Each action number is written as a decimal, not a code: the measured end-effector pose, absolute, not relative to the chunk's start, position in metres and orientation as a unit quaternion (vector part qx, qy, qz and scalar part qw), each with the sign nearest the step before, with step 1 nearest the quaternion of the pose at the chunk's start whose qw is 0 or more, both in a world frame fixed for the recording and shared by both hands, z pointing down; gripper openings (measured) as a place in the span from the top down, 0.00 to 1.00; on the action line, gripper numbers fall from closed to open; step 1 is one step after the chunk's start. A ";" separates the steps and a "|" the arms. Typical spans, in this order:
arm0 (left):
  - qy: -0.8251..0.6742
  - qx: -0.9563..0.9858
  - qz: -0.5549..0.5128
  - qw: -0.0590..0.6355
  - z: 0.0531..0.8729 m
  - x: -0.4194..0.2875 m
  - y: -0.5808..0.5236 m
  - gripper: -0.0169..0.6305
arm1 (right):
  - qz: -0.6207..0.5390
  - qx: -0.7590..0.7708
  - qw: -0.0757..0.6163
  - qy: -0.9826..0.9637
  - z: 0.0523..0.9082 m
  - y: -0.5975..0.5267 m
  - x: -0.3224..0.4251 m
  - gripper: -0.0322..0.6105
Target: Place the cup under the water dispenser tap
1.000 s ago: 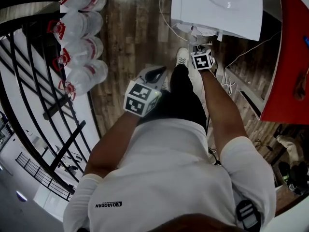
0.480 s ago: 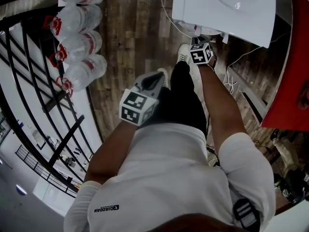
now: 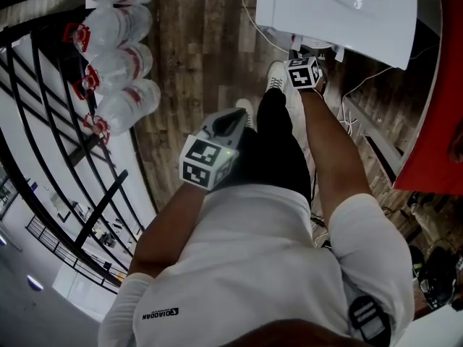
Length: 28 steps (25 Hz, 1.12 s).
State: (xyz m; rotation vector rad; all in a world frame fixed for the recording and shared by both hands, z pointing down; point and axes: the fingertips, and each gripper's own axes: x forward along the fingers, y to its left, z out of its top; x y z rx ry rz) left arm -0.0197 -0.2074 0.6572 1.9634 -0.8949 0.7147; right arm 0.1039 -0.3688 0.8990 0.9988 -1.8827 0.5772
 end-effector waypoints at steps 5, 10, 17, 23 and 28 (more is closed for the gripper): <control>-0.355 0.784 0.285 0.422 0.659 -0.018 -0.208 0.98 | 0.244 0.399 0.447 -0.763 0.903 -0.370 0.102 0.88; -0.348 0.788 0.286 0.419 0.659 -0.014 -0.206 0.98 | 0.239 0.393 0.452 -0.764 0.902 -0.368 0.099 0.88; -0.348 0.791 0.288 0.413 0.656 -0.018 -0.208 0.98 | 0.232 0.400 0.483 -0.743 0.907 -0.361 0.104 0.78; -0.353 0.793 0.283 0.409 0.650 -0.021 -0.212 0.98 | 0.241 0.403 0.488 -0.736 0.906 -0.357 0.115 0.77; -0.353 0.797 0.278 0.403 0.645 -0.022 -0.219 0.98 | 0.242 0.402 0.501 -0.728 0.903 -0.353 0.122 0.77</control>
